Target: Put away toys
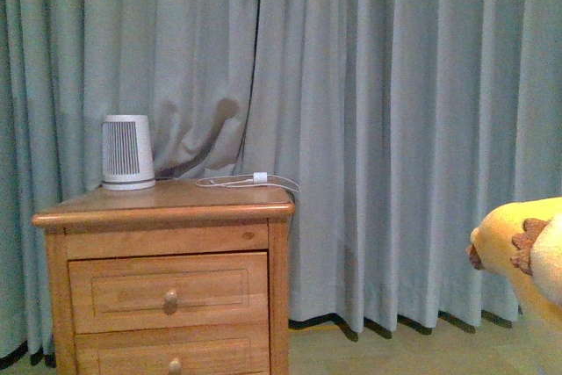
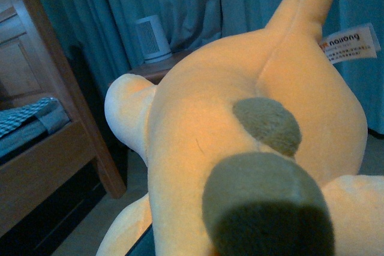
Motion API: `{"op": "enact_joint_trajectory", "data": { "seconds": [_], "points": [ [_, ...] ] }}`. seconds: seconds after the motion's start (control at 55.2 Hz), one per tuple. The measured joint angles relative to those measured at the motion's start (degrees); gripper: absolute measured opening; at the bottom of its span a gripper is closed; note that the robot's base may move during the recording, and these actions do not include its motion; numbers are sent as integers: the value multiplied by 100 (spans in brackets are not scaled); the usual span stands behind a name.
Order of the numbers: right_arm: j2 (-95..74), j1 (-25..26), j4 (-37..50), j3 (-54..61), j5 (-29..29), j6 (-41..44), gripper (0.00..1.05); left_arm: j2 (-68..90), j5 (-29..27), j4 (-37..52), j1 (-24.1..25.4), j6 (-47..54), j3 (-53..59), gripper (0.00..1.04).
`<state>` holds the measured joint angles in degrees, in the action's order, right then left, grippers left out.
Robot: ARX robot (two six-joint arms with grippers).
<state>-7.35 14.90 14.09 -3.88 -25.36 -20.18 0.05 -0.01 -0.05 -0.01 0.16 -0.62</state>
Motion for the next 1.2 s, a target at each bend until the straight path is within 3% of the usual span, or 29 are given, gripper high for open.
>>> {"op": "enact_joint_trajectory", "data": {
  "seconds": [1.195],
  "points": [
    [-2,0,0,0,0,0,17,0,-2,-2,0,0,0,99]
  ]
}}
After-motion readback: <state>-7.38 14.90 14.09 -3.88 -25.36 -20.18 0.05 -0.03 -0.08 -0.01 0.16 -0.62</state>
